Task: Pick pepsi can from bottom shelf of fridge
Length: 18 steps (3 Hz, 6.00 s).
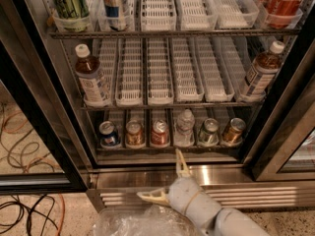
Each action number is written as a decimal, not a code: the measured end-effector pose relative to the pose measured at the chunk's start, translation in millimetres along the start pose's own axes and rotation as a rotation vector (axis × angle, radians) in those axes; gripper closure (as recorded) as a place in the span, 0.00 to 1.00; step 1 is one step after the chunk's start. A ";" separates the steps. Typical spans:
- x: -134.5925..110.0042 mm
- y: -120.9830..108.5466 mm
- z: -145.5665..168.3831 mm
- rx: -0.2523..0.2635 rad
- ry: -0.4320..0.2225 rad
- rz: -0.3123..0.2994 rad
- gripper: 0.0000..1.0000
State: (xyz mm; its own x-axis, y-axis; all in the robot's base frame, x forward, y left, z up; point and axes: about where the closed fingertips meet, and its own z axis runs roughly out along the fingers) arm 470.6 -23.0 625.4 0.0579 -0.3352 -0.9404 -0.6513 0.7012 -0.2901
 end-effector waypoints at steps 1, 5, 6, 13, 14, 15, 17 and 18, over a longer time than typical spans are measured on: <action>-70.1 20.9 49.7 0.063 -0.187 -0.112 0.00; -106.6 61.2 119.2 0.191 -0.382 -0.043 0.00; -59.8 88.7 106.8 0.346 -0.374 -0.002 0.00; -40.6 100.9 126.9 0.757 -0.427 0.249 0.02; -40.0 101.2 126.9 0.757 -0.426 0.250 0.27; -35.4 103.7 128.9 0.745 -0.414 0.250 0.23; -28.2 105.6 140.9 0.722 -0.388 0.242 0.35; -31.9 98.5 149.8 0.711 -0.393 0.235 0.29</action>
Offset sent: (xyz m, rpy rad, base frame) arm 0.0903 0.1847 -0.0304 0.7284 -0.2440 -0.1819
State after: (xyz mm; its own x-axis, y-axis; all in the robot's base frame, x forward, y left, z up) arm 517.9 151.0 600.2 0.3249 0.0198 -0.9455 -0.0553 0.9985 0.0019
